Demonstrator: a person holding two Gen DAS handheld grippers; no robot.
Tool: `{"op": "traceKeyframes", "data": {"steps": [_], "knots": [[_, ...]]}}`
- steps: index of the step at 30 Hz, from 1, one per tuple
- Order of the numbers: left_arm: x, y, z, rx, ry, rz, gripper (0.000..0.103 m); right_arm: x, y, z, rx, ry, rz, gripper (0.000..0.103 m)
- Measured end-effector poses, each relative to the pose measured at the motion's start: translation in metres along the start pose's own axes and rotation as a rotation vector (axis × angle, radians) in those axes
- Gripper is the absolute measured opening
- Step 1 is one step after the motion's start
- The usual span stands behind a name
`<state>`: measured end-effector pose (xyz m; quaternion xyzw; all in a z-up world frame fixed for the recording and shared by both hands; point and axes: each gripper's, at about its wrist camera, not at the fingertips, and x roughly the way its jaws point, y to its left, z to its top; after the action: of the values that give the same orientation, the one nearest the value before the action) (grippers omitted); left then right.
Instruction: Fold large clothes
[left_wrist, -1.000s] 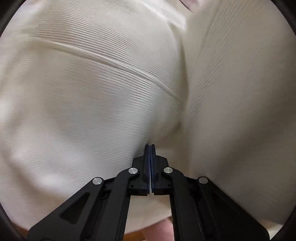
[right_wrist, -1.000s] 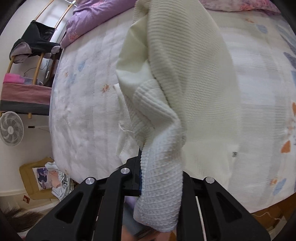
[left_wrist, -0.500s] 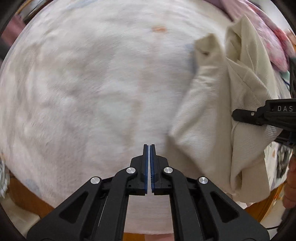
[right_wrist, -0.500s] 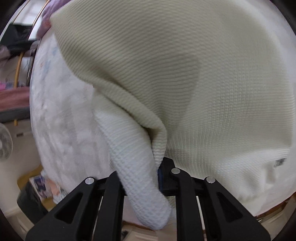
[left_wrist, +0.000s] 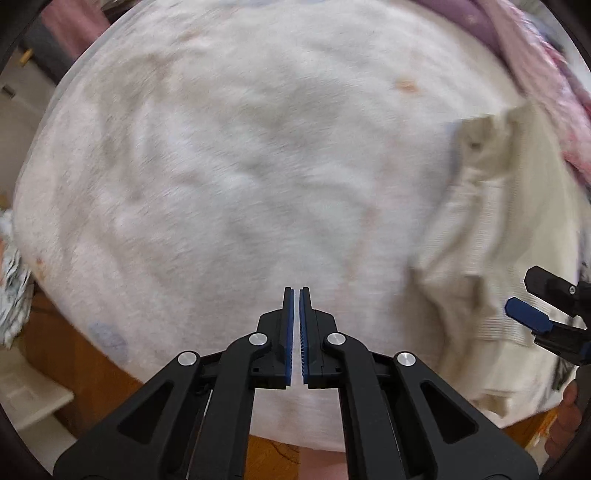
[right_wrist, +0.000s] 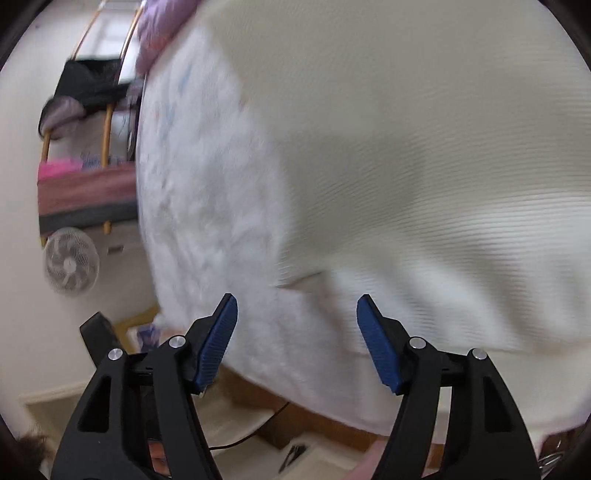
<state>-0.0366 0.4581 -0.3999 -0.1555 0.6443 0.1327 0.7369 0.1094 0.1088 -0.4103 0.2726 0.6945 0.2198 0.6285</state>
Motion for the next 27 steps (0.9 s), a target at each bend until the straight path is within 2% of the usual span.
{"op": "traceKeyframes", "data": {"steps": [1, 2, 3, 5, 6, 8, 10, 11, 14, 16, 17, 21, 26, 27], "knots": [[0.004, -0.013, 0.015, 0.032, -0.010, -0.015, 0.004, -0.015, -0.005, -0.003, -0.013, -0.050, -0.032, 0.062], [0.000, -0.032, 0.015, 0.077, -0.019, -0.044, 0.004, -0.036, -0.010, -0.004, -0.052, -0.108, -0.076, 0.053], [0.013, -0.064, 0.018, 0.106, -0.022, -0.070, 0.004, -0.047, -0.012, -0.005, -0.092, -0.135, -0.114, 0.047], [0.014, -0.111, 0.013, 0.168, -0.028, -0.132, 0.004, -0.068, -0.019, -0.008, -0.164, -0.180, -0.229, 0.035], [0.015, -0.134, 0.014, 0.190, -0.026, -0.153, 0.004, -0.078, -0.027, -0.010, -0.173, -0.205, -0.263, 0.033], [0.021, -0.174, 0.010, 0.250, -0.021, -0.193, 0.004, -0.080, -0.035, -0.010, -0.162, -0.207, -0.296, 0.021], [0.031, -0.196, 0.007, 0.278, -0.025, -0.216, 0.004, -0.079, -0.047, -0.007, -0.142, -0.213, -0.327, 0.020], [0.035, -0.203, 0.005, 0.286, -0.017, -0.221, 0.004, -0.078, -0.055, -0.005, -0.136, -0.215, -0.326, 0.020], [0.070, -0.221, 0.009, 0.306, 0.017, -0.172, 0.004, -0.067, -0.077, 0.004, -0.130, -0.180, -0.360, 0.019], [0.099, -0.221, 0.004, 0.296, 0.072, -0.125, 0.003, -0.037, -0.097, 0.012, -0.120, -0.097, -0.395, 0.018], [0.108, -0.219, 0.000, 0.295, 0.065, -0.121, 0.003, -0.024, -0.106, 0.014, -0.131, -0.085, -0.404, 0.018], [0.108, -0.225, -0.001, 0.300, 0.038, -0.090, 0.003, -0.022, -0.098, 0.010, -0.169, -0.072, -0.426, 0.018], [0.099, -0.220, -0.001, 0.241, 0.061, -0.092, 0.003, -0.033, -0.108, -0.017, -0.075, 0.002, -0.363, 0.018], [0.096, -0.214, -0.003, 0.234, 0.062, -0.097, 0.003, -0.036, -0.110, -0.025, -0.064, -0.007, -0.357, 0.018]]}}
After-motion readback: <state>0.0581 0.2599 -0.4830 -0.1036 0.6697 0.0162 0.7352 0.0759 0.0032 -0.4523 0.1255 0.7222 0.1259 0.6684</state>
